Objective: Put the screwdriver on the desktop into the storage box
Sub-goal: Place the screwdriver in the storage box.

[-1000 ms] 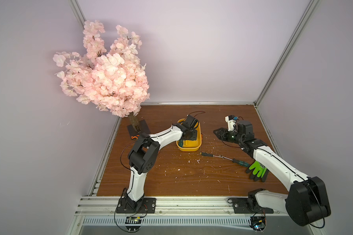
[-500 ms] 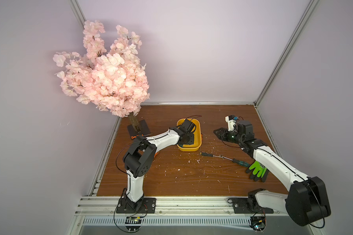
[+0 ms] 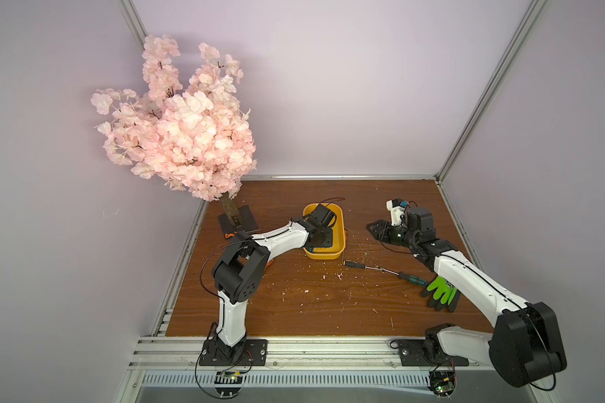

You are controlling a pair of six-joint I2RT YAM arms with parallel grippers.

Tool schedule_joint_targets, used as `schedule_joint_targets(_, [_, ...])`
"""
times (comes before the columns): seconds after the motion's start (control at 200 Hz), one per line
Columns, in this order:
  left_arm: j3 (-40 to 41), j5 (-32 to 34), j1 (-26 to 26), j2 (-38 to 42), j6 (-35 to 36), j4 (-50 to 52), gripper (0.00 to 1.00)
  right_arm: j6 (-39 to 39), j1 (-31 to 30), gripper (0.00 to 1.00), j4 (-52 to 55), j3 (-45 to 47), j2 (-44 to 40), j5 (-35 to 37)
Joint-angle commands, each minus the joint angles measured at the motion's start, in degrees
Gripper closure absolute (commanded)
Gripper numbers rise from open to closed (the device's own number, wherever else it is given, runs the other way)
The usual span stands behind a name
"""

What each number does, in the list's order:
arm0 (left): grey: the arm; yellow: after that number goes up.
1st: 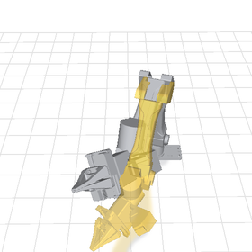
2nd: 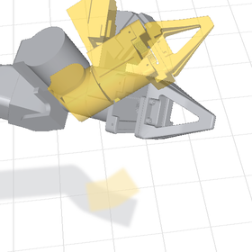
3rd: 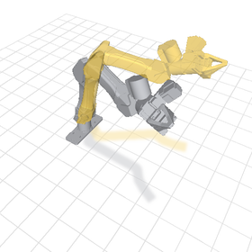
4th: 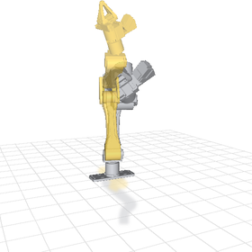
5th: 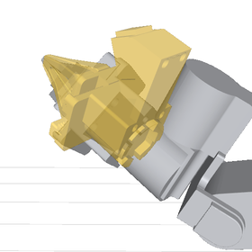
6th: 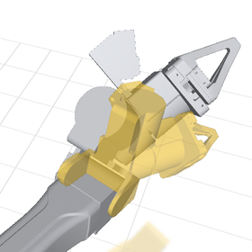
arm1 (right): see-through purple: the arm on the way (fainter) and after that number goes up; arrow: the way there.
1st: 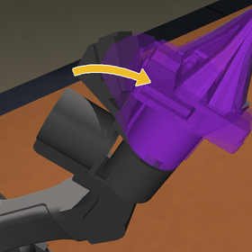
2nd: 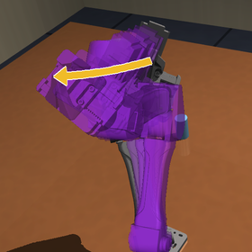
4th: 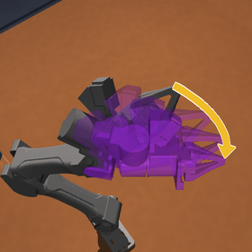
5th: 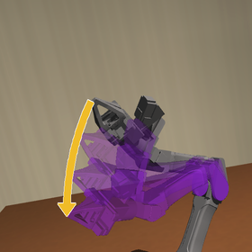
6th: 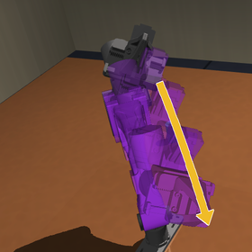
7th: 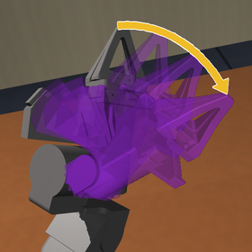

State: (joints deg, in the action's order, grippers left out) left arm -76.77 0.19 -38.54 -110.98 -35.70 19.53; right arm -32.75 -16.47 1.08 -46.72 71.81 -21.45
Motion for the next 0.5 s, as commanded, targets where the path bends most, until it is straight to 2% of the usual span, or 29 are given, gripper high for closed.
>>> schedule_joint_targets(0.0, [-1.36, 2.2, -0.37, 2.95, 0.87, 1.16, 0.6, 0.91, 0.2, 0.61, -0.77, -2.83, 0.43, -1.4])
schedule_joint_targets(0.175, [-1.44, 2.8, -0.24, 5.19, 1.64, 1.63, 0.51, 0.85, 0.21, 0.61, -0.7, -3.66, 1.11, -1.58])
schedule_joint_targets(0.495, [-0.72, 3.48, -0.19, 9.62, 2.77, 1.93, 0.51, 1.02, 0.25, 0.6, -0.49, -3.35, 0.79, -1.49])
